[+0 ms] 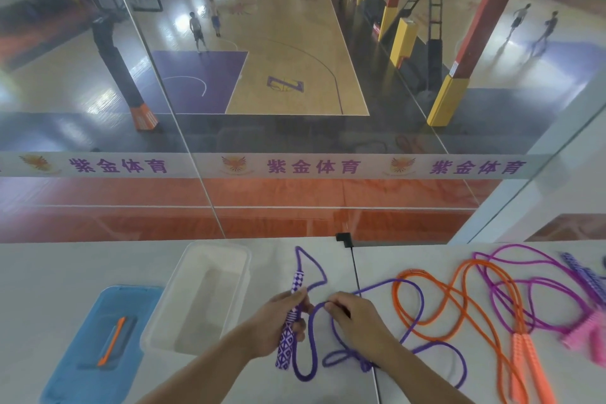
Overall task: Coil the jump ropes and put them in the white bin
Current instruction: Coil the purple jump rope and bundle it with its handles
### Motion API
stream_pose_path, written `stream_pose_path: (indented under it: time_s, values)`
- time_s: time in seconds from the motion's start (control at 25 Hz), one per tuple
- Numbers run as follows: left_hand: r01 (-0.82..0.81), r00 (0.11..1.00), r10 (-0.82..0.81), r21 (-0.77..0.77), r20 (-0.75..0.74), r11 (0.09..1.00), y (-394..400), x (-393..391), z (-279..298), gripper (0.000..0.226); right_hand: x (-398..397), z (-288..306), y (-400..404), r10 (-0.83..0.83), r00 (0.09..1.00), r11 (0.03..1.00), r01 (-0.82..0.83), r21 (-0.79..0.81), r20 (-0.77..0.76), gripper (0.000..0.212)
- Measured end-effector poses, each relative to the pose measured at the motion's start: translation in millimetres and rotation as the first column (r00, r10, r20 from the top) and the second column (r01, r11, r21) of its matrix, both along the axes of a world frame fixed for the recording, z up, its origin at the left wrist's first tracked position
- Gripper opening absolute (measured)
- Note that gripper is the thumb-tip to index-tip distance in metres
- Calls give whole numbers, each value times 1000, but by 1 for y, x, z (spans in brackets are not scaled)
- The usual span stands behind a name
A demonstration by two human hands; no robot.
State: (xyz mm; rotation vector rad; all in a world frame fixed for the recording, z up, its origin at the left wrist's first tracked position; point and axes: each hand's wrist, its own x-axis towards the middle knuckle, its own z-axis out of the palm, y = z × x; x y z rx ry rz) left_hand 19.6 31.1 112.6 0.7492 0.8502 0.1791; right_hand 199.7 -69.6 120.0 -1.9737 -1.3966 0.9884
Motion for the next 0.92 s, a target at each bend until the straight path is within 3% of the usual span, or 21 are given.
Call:
stream_pose_path:
  time_s: [0.12,0.24,0.4,0.52,0.64,0.8,0.92]
  values:
    - [135,987,-120,150,-106,979,-11,7,3,25,-1,3,11,-69,996,995,64,81,58,14]
    - [103,990,-85,160,-115,982,-14,7,-1,17,1,5,17,-126,988,990,120,78,83,18]
    - [-230,971,233,-54,49,972,2,-3,-6,22,32,-1,13,-73,995,997,75,-35,75,26]
    - [-479,868,493,-156,64,864,37,-23,-6,16,75,-10,-6,-90,992,989,100,-110,94,27]
    - [-610,775,628,-172,78,774,62,-40,-6,21,100,-20,-27,-215,974,967,222,-126,67,22]
    - [-555,829,558,-72,36,829,47,-21,-14,21,57,-21,-26,-340,939,938,335,-92,-54,21]
    - [-412,910,414,-50,17,910,18,4,-19,19,7,-18,-7,-275,935,961,263,-83,-225,22]
